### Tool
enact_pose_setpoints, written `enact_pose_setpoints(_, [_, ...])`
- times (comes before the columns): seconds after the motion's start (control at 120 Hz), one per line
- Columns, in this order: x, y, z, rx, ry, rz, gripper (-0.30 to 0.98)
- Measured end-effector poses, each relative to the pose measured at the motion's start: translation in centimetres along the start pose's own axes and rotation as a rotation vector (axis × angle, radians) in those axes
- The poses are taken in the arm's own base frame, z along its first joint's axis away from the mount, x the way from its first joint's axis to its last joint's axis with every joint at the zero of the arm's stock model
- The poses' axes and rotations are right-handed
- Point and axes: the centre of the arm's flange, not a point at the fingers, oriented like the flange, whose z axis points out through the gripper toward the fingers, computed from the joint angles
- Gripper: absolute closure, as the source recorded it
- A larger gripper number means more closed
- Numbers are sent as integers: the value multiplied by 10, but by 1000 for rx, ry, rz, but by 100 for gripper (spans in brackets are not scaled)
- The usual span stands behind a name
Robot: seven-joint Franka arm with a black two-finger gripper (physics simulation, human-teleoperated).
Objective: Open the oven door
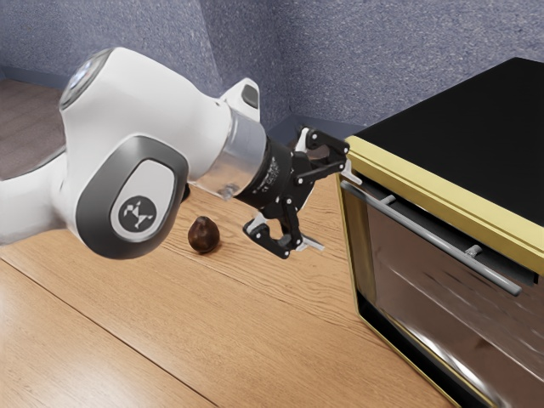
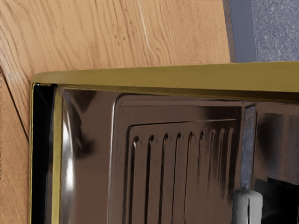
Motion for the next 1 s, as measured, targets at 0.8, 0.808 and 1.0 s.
enact_pose_setpoints(0.8, [-27, -209, -103, -214, 220, -244, 0])
enact_pose_setpoints(0.808, [-27, -209, -104, -215, 223, -247, 0])
enact_pose_setpoints(1.0, [113, 9, -202, 44, 321, -75, 0])
